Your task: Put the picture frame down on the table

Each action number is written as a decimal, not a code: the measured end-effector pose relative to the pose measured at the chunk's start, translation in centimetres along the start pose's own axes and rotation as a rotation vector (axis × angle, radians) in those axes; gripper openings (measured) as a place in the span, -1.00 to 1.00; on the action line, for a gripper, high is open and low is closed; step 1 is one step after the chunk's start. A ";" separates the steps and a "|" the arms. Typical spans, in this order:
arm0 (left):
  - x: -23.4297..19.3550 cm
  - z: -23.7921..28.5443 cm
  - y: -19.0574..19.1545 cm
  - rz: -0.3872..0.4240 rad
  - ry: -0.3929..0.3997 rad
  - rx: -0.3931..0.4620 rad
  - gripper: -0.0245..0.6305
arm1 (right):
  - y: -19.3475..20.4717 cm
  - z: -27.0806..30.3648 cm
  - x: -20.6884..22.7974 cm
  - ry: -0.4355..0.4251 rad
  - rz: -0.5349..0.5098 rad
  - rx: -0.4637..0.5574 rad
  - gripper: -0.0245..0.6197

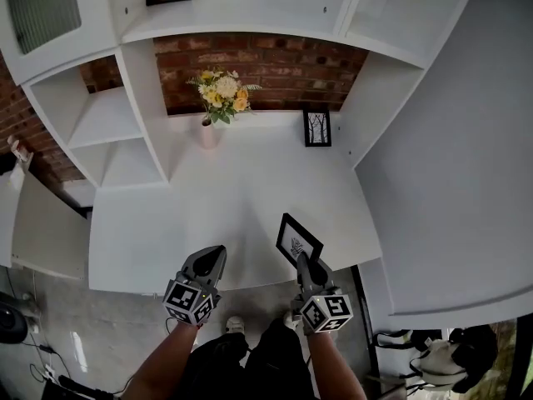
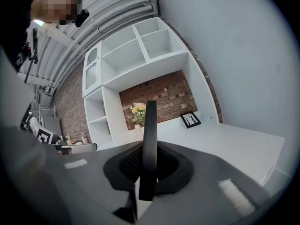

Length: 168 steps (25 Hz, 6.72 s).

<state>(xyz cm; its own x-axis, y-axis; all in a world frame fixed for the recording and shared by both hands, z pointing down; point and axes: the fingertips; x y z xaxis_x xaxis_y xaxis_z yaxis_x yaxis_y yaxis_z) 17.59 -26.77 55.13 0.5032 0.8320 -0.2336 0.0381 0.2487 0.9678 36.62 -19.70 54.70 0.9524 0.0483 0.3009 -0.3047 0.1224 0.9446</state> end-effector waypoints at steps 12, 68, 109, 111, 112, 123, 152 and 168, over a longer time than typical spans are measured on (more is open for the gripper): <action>-4.6 -3.0 -0.9 -0.024 -0.217 0.045 -0.95 | 2.2 7.0 -2.9 -0.162 -0.002 -0.153 -0.85; -9.5 -3.1 -1.4 -0.067 -0.509 0.084 -0.95 | 9.9 17.3 2.4 -0.081 0.130 -0.657 -0.22; -7.1 -3.2 -2.7 -0.021 -0.338 0.078 -0.95 | 1.7 11.0 -1.1 -0.134 -0.176 -0.168 -0.91; -6.8 -3.4 -2.9 -0.018 -0.324 0.087 -0.95 | 1.1 10.2 -1.9 -0.140 -0.196 -0.143 -0.91; -6.7 -3.6 -3.1 -0.012 -0.319 0.092 -0.95 | 0.8 9.9 -2.2 -0.141 -0.201 -0.131 -0.91; -5.4 -5.5 -3.8 -0.004 -0.269 0.127 -0.95 | -0.3 6.0 -4.8 -0.132 -0.214 -0.042 -0.91; -3.2 -8.3 -5.6 0.072 -0.235 0.162 -0.95 | -3.6 0.9 -6.5 -0.126 -0.253 0.080 -0.91; 0.3 -11.5 -5.7 0.082 -0.295 0.170 -0.95 | -4.0 -1.9 -7.8 -0.182 -0.243 0.075 -0.91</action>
<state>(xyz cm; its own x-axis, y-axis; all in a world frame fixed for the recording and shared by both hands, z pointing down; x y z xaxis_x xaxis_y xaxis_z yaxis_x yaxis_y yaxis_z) 7.58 -22.22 48.43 0.7376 0.6603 -0.1412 0.1177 0.0801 0.9898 30.41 -18.71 48.32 0.9852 -0.1528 0.0775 -0.0730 0.0352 0.9967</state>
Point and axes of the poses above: the fingertips, and each gripper's own axes: z forward along the fingers, x to its right, y out of its underside, and after that the axes turned 4 degrees about y, right-handed
